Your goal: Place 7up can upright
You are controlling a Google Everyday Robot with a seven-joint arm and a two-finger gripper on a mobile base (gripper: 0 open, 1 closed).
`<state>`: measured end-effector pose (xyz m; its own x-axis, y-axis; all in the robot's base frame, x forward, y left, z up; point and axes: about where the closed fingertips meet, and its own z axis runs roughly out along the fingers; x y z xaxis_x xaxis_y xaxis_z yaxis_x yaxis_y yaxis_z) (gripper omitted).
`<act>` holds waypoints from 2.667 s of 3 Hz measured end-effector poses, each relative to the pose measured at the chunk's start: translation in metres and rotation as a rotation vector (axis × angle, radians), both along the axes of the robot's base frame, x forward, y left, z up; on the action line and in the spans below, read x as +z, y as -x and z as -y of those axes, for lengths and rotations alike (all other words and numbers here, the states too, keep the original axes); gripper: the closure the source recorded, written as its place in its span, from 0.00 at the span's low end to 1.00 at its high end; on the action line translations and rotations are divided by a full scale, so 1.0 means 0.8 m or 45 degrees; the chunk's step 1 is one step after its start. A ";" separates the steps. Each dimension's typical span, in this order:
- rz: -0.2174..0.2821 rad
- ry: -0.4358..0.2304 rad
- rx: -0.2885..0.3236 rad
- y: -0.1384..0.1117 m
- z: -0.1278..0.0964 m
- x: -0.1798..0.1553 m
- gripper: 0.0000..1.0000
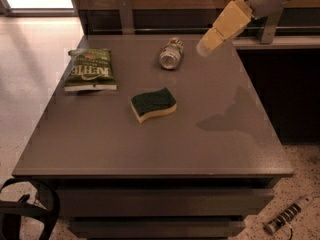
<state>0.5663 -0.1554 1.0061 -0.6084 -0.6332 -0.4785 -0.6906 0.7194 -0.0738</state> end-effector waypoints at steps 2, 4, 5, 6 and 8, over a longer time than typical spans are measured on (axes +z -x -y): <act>-0.095 -0.147 -0.243 -0.070 -0.038 -0.002 0.00; -0.140 -0.133 -0.342 -0.095 -0.067 -0.020 0.00; -0.194 -0.103 -0.461 -0.124 -0.104 -0.040 0.00; -0.241 -0.050 -0.640 -0.149 -0.121 -0.062 0.00; -0.265 0.006 -0.789 -0.173 -0.116 -0.077 0.00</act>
Offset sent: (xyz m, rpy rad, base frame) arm 0.0609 0.0309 -0.0018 0.1718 0.0682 -0.2710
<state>0.7045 -0.0628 0.9442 -0.9409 -0.1369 -0.3097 -0.1481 0.9889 0.0127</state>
